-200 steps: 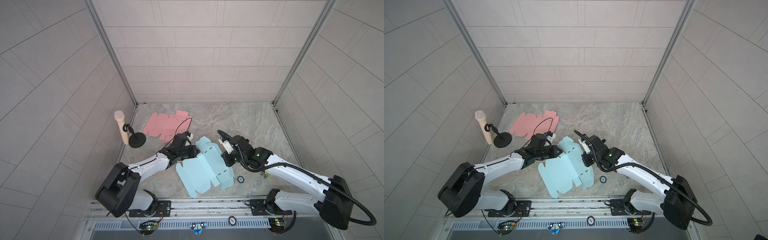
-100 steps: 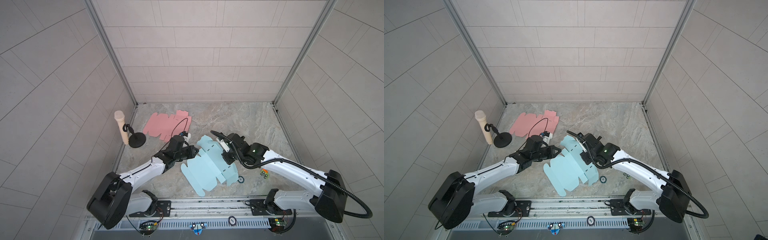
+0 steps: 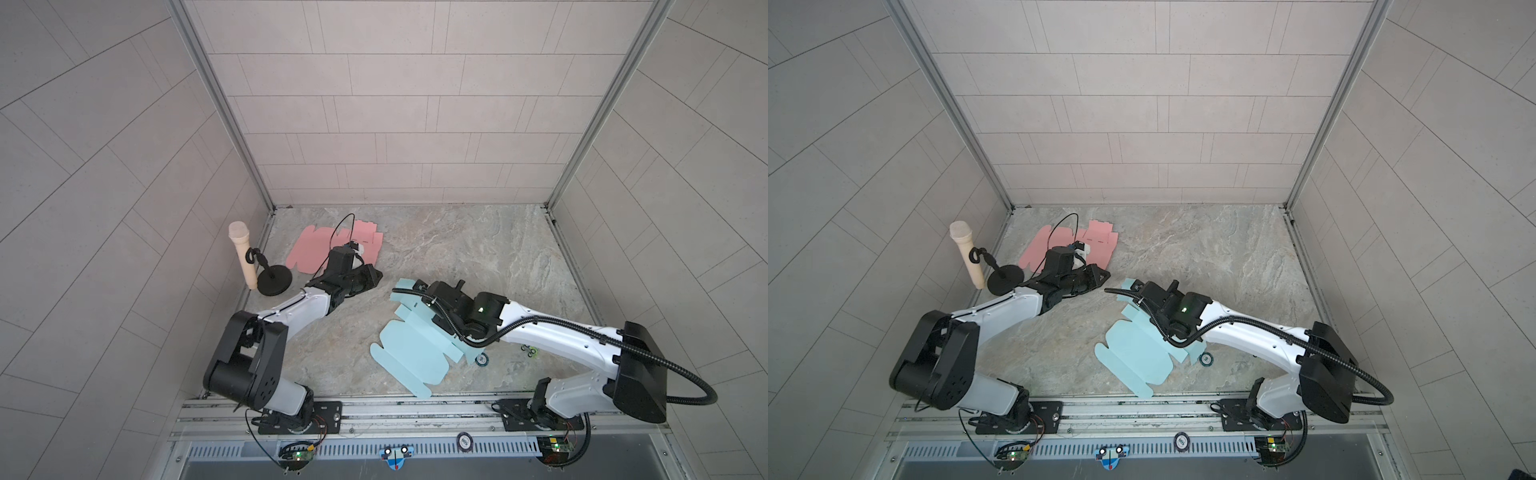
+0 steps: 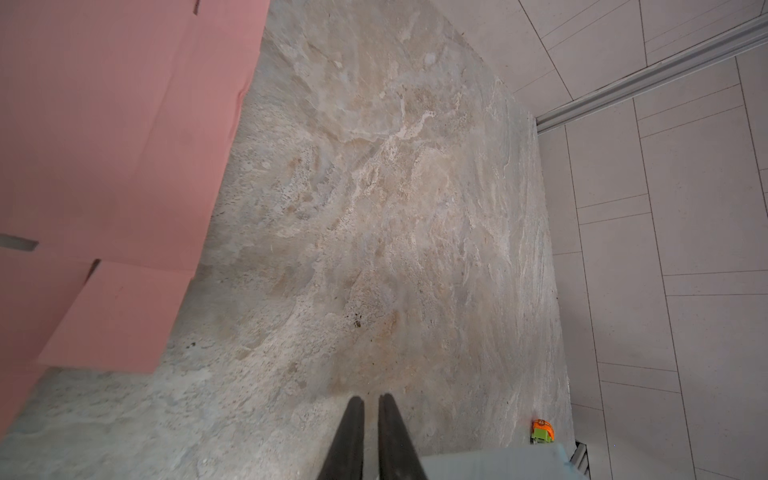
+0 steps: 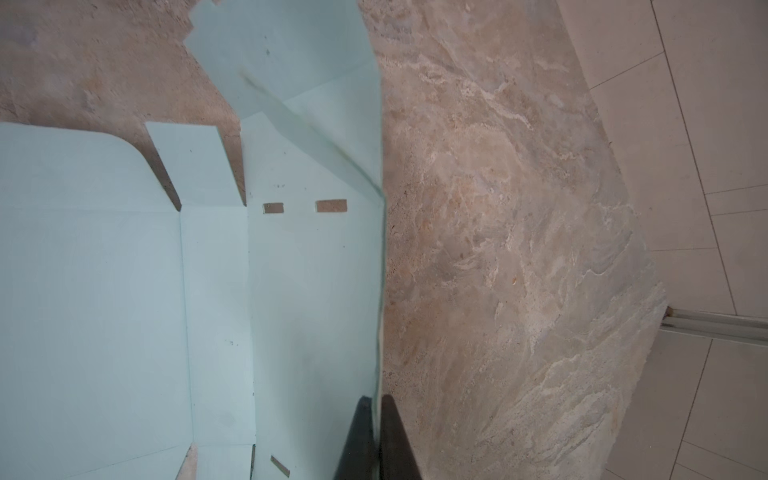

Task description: Fold the paper box

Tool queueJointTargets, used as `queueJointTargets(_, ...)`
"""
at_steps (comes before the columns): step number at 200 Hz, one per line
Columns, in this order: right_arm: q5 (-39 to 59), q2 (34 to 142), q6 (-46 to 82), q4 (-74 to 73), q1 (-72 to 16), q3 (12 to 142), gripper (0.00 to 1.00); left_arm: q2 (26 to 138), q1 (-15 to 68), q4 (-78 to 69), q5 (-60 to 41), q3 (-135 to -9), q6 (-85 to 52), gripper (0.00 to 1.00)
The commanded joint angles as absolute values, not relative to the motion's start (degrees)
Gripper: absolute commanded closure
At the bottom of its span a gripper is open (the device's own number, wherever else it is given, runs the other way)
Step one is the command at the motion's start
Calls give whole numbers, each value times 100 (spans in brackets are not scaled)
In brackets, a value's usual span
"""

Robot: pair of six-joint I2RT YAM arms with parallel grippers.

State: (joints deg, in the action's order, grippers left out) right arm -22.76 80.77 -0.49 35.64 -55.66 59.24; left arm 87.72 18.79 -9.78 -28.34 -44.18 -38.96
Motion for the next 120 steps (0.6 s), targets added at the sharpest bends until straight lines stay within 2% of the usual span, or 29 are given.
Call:
queueJointTargets(1,-2709,8249,-435,3463,-5697,5946,100,9198,1971,-1278,-3102,-4627,-3855,84)
queueJointTargets(37,-3244,8489,-705,3259,-5954,5886,100,9355,2206,-1365,-3129,-4487,-3798,80)
queueJointTargets(120,-4286,8678,-1304,2507,-6338,5567,100,8691,2582,-2102,-3514,-3392,-4049,75)
